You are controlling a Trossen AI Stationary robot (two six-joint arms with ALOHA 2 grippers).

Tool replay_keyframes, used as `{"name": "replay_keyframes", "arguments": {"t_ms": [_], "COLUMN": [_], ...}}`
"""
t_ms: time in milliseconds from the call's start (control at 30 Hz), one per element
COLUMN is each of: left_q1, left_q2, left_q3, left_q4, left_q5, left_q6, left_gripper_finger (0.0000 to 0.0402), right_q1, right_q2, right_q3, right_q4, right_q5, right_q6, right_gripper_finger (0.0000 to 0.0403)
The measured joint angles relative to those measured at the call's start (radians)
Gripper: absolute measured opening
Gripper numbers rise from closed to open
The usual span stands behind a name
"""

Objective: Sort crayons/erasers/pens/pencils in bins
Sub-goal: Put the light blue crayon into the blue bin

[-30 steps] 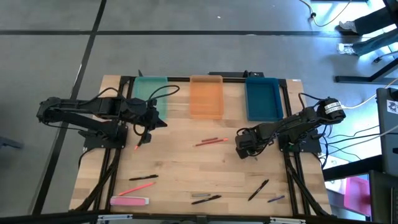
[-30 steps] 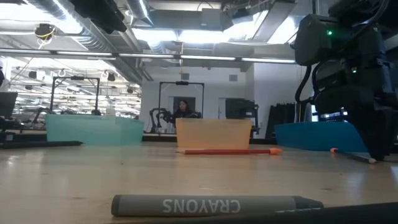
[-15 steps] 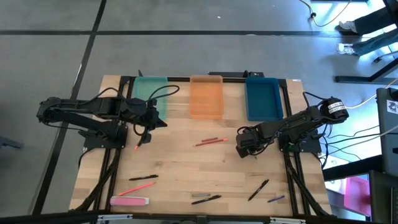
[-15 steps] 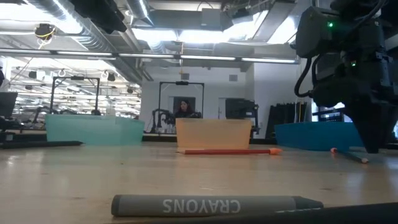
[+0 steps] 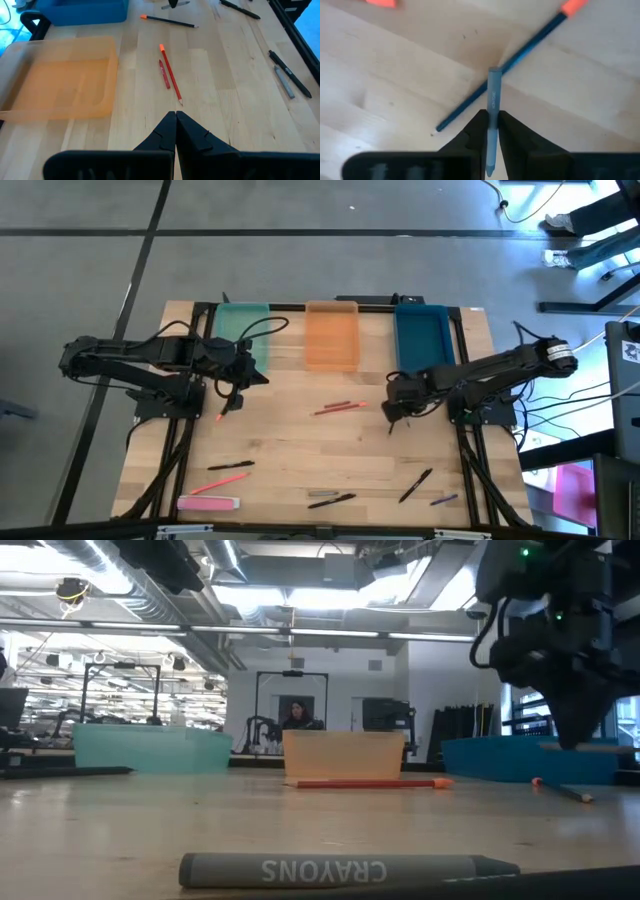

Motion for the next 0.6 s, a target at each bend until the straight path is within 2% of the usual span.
{"name": "replay_keyframes", "arguments": {"t_ms": [433,600], "left_q1": [0.0,0.0], "left_q2": [0.0,0.0], "left_q3": [0.0,0.0], "left_q4": [0.0,0.0], "left_q5": [0.0,-0.001], "left_q6": [0.0,0.0], "left_gripper_finger": [0.0,0.0], "right_q1": [-0.169,-0.238], "right_q2": [-0.182,-0.213], "right_q3": [0.008,0.094], "right_q4": [0.01,-0.062], "right_q5": [0.085,0.165], "right_q6": [-0.187,-0.278], "right_gripper_finger": [0.0041,0.0043]}}
